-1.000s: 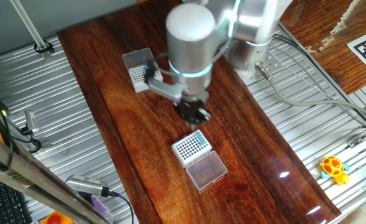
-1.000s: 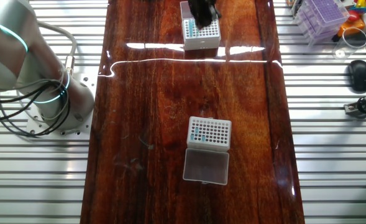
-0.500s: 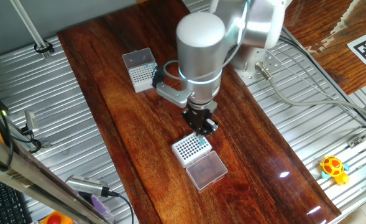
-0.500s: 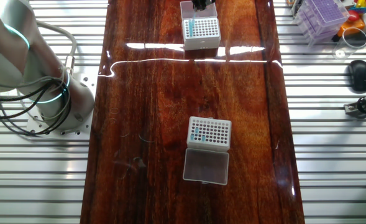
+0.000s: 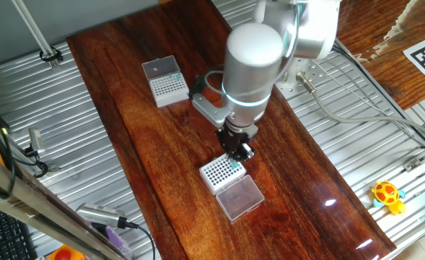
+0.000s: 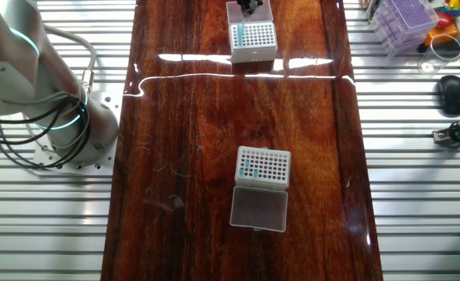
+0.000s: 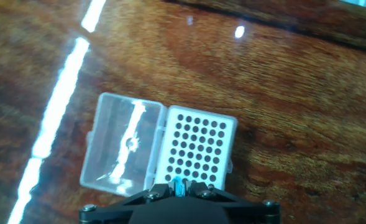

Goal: Transfer all medium pipette tips from one holder to another

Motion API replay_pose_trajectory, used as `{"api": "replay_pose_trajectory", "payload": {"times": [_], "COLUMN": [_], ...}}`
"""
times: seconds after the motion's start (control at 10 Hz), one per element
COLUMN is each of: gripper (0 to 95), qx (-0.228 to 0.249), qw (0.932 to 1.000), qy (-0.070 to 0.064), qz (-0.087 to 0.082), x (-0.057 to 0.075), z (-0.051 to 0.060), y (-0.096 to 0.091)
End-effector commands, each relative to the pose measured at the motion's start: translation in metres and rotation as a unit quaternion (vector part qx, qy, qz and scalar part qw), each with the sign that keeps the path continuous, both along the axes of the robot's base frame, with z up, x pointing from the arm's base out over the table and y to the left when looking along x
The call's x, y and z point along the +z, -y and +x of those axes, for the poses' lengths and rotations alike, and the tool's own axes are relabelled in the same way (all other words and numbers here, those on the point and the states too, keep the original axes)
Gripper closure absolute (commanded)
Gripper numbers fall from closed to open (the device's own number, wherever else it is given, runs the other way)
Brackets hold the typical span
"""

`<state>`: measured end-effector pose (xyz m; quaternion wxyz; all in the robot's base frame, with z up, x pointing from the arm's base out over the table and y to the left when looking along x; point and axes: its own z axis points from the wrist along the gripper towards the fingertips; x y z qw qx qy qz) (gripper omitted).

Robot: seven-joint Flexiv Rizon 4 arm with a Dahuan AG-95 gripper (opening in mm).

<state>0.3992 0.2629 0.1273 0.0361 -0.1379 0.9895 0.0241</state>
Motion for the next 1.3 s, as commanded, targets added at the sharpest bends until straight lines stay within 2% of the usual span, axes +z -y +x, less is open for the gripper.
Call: {"api": "replay_pose_trajectory", "payload": {"times": [0.1,1.3], "gripper": [95.0,95.0], "qx": [0.015,0.017], "qw": [0.9999,0.9998], "qy": [0.001,0.008], "qz": [0.004,0.003], "x": [-0.001,-0.014], "z": [0.000,0.000], "y": [0.002,0.004]}}
